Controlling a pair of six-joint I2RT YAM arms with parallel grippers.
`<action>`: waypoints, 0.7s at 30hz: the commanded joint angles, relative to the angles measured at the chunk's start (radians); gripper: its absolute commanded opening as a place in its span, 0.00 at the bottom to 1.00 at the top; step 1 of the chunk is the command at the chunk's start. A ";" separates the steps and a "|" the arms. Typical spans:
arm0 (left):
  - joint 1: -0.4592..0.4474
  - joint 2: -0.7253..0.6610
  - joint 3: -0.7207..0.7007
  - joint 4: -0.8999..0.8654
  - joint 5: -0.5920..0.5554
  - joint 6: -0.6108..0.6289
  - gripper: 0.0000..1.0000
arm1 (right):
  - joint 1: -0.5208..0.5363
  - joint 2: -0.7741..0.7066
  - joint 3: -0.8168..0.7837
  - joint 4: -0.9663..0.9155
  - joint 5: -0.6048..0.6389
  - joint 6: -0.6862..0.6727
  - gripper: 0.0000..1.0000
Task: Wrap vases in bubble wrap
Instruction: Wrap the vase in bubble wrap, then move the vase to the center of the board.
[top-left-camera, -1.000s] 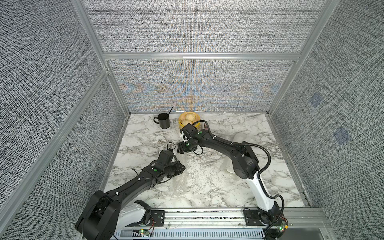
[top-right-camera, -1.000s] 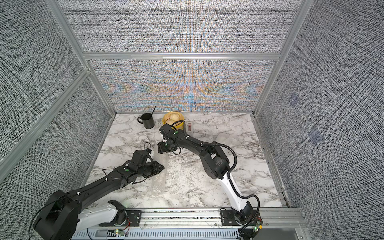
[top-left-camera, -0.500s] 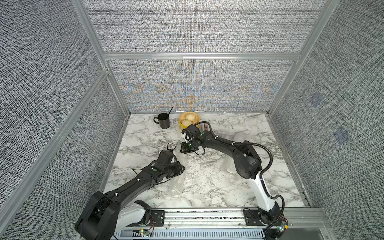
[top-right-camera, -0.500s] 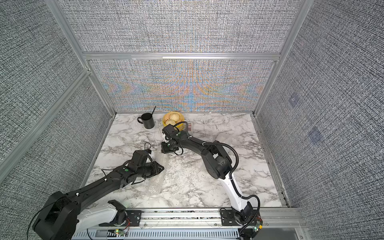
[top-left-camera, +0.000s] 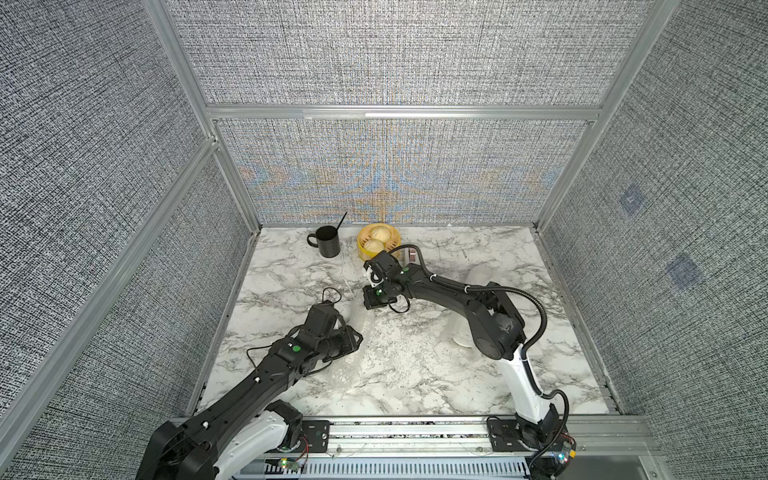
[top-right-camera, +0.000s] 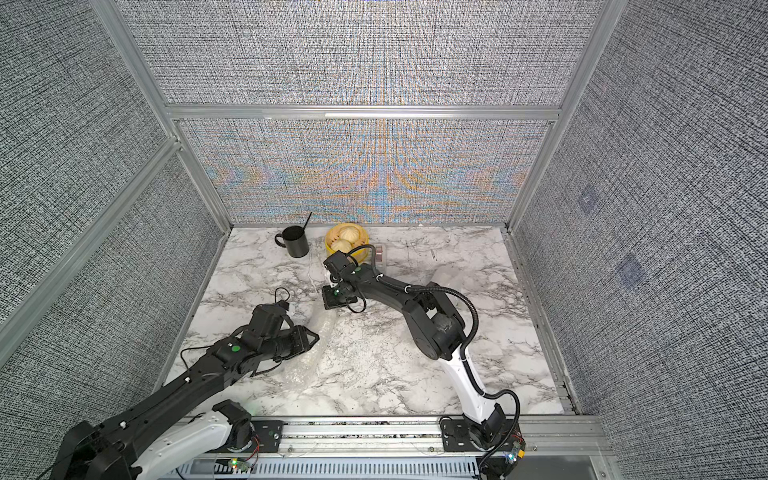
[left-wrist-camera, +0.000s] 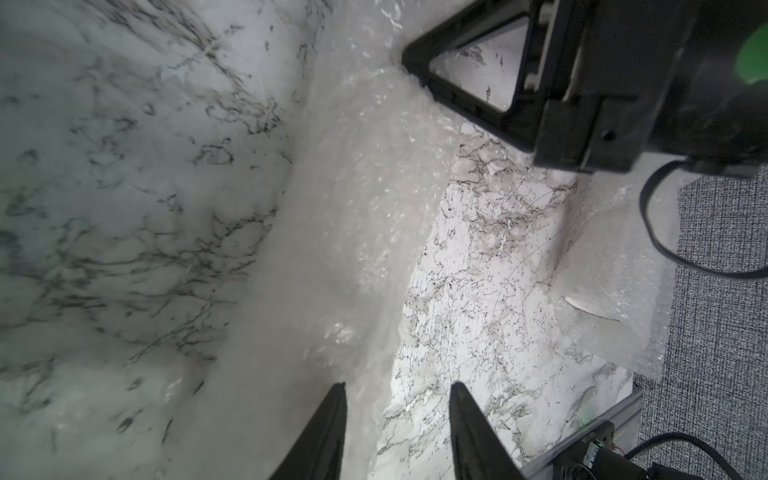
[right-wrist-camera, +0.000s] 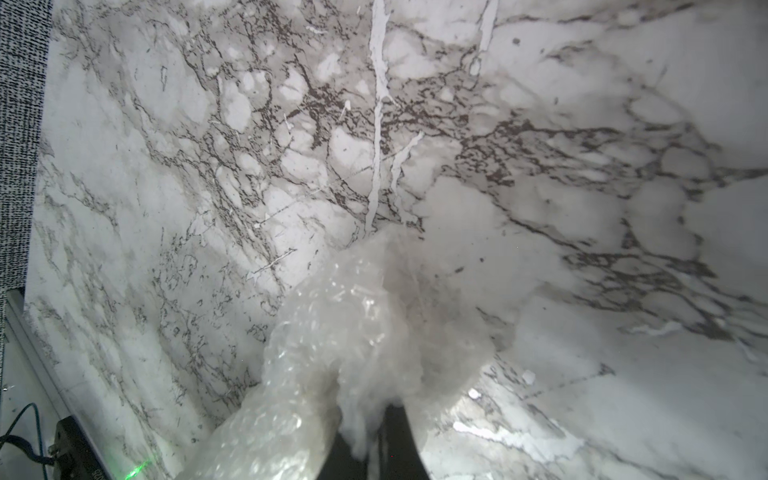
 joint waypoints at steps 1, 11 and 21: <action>0.027 -0.047 0.006 -0.099 -0.061 -0.029 0.47 | 0.004 -0.014 -0.008 -0.037 0.032 0.005 0.04; 0.092 0.065 0.024 -0.090 0.021 0.015 0.62 | 0.007 -0.027 -0.013 -0.040 0.047 0.008 0.02; 0.093 0.157 0.013 -0.069 0.146 0.101 0.65 | 0.011 -0.023 0.010 -0.061 0.057 0.001 0.01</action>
